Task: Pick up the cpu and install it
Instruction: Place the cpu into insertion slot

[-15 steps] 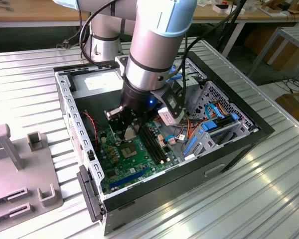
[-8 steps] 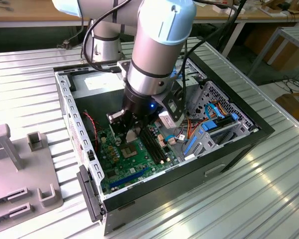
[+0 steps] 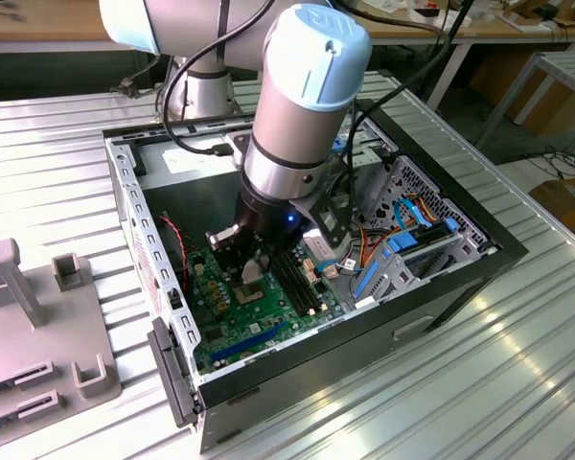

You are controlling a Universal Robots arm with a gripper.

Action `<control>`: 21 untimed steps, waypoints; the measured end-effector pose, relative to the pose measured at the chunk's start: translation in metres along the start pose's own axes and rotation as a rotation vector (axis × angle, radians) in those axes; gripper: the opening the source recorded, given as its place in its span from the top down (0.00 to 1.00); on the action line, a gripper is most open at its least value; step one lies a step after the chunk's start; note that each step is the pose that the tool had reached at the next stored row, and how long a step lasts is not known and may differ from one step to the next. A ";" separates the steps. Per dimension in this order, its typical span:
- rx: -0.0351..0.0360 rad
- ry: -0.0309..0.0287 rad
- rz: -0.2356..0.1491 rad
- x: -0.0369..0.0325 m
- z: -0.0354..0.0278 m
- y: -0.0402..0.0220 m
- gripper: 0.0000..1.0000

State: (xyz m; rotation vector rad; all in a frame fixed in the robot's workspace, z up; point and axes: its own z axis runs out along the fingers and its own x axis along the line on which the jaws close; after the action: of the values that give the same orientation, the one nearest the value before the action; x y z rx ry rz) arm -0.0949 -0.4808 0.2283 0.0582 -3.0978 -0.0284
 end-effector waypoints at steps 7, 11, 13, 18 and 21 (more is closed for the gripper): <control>-0.0001 0.0040 0.001 -0.0001 0.0115 -0.0050 0.53; -0.0005 0.0096 0.001 -0.0002 0.0160 -0.0057 0.53; -0.0007 0.0175 0.002 -0.0001 0.0182 -0.0057 0.53; -0.0009 0.0214 0.004 -0.0010 0.0223 -0.0067 0.53; -0.0014 0.0215 0.009 -0.0019 0.0236 -0.0069 0.53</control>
State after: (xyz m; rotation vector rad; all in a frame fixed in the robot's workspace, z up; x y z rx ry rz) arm -0.0937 -0.4872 0.2046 0.0441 -3.0765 -0.0294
